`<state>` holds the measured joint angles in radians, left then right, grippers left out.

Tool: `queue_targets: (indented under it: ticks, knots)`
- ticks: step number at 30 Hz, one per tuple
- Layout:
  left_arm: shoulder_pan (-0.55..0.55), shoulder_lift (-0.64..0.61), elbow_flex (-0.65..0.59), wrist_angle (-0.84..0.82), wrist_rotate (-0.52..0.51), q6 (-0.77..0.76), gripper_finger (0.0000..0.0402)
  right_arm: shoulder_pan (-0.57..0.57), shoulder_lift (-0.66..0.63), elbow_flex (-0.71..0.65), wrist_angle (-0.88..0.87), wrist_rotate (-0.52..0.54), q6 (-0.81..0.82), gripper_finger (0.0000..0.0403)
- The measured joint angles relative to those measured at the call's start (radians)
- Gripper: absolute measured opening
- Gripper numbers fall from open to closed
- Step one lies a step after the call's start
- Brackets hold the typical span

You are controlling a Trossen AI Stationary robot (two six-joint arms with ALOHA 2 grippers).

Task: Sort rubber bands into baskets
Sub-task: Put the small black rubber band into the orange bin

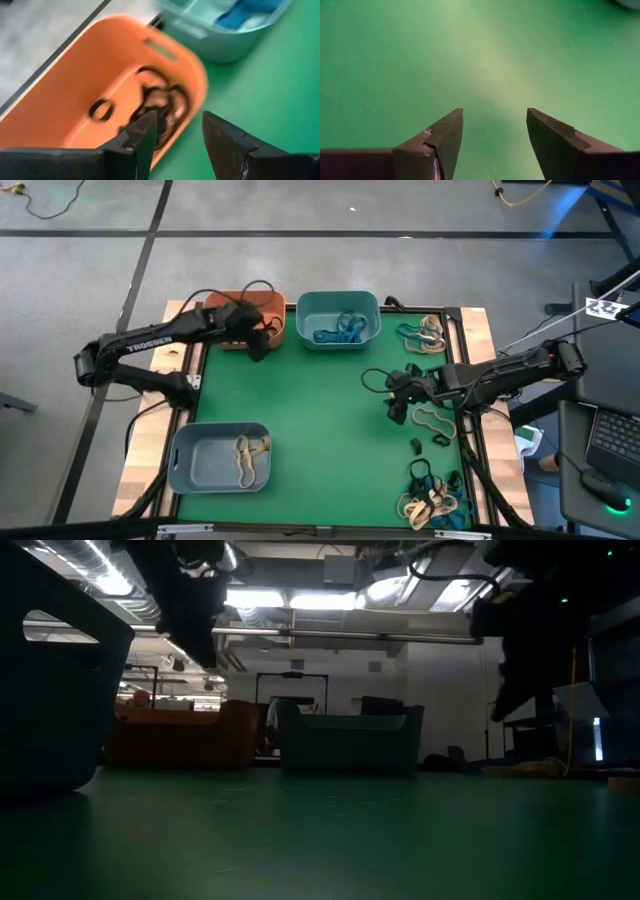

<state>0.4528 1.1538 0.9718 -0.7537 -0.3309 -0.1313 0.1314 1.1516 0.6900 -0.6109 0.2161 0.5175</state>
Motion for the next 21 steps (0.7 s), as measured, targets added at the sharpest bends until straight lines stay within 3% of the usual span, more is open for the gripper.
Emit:
queue_targets:
  ticks: [13,21]
  knots:
    - [-0.232,0.000,-0.153,0.318,-0.001,-0.066,0.0155,0.000,-0.070,0.029,-0.567,0.005,0.399,0.0220]
    - [-0.309,0.001,-0.231,0.457,-0.001,-0.072,0.0155,-0.001,-0.067,-0.037,-0.546,-0.027,0.455,0.0220]
